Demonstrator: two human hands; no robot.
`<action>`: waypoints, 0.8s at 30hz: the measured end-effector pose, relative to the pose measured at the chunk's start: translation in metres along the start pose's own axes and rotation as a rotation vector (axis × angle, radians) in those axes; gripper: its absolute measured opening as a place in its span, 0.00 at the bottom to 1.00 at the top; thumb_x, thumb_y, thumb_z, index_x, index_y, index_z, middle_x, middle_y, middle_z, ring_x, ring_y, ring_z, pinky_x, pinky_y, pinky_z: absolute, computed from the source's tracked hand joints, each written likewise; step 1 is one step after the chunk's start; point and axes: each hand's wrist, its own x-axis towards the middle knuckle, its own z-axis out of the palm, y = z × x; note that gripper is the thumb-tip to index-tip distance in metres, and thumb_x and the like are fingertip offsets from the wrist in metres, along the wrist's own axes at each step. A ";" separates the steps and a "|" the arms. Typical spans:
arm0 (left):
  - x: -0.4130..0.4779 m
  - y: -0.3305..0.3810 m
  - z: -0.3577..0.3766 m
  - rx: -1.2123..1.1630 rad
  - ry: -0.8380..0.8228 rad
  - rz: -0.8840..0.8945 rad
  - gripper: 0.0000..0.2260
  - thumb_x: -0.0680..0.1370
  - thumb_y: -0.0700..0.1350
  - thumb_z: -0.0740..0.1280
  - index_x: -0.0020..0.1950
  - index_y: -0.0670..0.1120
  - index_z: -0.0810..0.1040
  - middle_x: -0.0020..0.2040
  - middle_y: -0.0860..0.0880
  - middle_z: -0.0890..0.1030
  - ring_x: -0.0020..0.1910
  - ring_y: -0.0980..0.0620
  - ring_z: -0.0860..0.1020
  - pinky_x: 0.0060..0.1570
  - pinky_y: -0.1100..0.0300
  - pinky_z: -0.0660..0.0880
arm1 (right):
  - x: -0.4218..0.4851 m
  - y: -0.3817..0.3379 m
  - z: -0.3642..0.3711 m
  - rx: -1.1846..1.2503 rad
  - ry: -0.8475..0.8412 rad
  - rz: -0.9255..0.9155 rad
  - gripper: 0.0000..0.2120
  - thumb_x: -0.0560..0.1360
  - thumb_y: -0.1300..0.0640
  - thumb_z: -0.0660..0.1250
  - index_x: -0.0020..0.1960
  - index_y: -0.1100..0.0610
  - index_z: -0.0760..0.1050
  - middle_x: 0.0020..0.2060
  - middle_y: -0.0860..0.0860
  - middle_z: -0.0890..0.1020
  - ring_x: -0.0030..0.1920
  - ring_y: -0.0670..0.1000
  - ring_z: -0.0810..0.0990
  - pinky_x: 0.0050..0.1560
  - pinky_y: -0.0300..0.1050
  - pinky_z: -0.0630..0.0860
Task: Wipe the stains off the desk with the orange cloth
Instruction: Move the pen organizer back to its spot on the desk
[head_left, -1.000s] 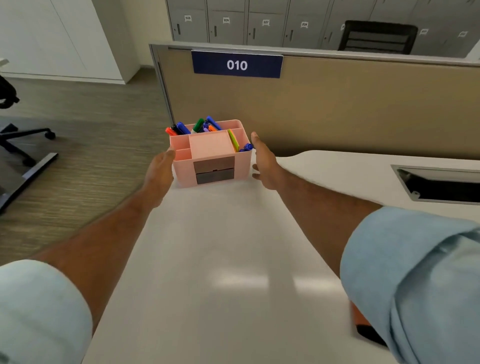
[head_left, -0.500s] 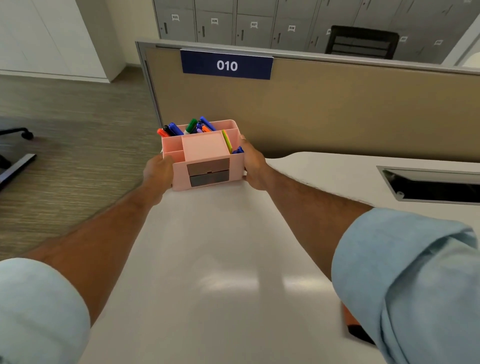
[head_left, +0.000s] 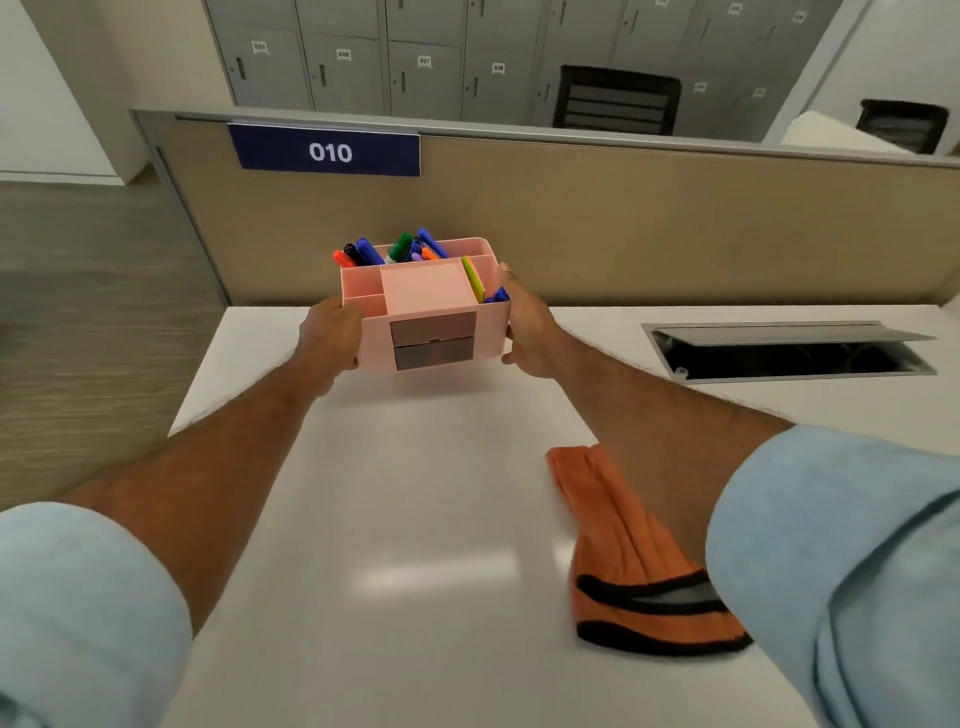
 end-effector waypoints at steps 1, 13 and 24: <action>-0.001 0.001 0.005 0.009 -0.008 -0.004 0.05 0.80 0.51 0.59 0.54 0.57 0.72 0.54 0.49 0.81 0.54 0.44 0.79 0.54 0.43 0.79 | 0.000 0.001 -0.006 0.003 0.003 0.000 0.17 0.80 0.36 0.49 0.60 0.44 0.65 0.51 0.48 0.77 0.58 0.52 0.73 0.64 0.59 0.63; -0.009 0.010 0.067 0.049 -0.061 -0.011 0.12 0.79 0.51 0.57 0.61 0.57 0.73 0.56 0.49 0.81 0.55 0.45 0.79 0.53 0.44 0.78 | -0.006 0.026 -0.068 0.155 -0.013 -0.042 0.14 0.82 0.40 0.47 0.50 0.43 0.69 0.45 0.46 0.78 0.45 0.46 0.77 0.45 0.45 0.73; -0.011 -0.012 0.079 0.027 -0.132 -0.018 0.12 0.80 0.58 0.56 0.60 0.59 0.73 0.54 0.52 0.81 0.53 0.48 0.79 0.44 0.53 0.77 | 0.002 0.053 -0.076 0.127 -0.018 -0.062 0.16 0.82 0.39 0.46 0.53 0.42 0.71 0.45 0.45 0.79 0.44 0.45 0.78 0.40 0.43 0.73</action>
